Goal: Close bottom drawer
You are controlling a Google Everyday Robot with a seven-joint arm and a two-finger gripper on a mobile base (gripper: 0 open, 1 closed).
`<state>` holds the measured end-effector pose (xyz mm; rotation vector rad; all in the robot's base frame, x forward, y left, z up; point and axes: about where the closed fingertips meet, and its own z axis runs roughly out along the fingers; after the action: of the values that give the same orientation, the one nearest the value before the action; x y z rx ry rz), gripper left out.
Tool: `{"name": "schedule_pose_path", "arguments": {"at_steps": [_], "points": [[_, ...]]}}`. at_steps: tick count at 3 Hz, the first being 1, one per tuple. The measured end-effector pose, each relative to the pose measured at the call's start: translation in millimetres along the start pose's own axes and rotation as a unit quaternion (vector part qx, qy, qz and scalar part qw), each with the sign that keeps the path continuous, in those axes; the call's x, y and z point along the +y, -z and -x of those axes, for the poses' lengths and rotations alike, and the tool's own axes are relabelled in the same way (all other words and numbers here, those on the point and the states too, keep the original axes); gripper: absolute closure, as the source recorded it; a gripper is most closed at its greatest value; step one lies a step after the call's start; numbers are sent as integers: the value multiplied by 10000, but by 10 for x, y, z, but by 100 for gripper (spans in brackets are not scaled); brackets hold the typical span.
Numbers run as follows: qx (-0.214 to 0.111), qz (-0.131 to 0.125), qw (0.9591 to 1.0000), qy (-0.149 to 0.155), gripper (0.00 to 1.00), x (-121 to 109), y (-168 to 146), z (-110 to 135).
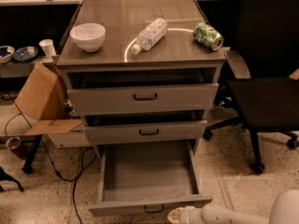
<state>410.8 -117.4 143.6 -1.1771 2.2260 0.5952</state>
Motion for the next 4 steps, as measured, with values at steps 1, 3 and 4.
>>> {"name": "schedule_pose_path", "arguments": {"at_steps": [1, 3, 4], "points": [[-5, -138, 9998, 117, 100, -207, -89, 70], [-9, -414, 9987, 299, 100, -594, -170, 221], [8, -558, 9974, 464, 97, -847, -186, 354]]}}
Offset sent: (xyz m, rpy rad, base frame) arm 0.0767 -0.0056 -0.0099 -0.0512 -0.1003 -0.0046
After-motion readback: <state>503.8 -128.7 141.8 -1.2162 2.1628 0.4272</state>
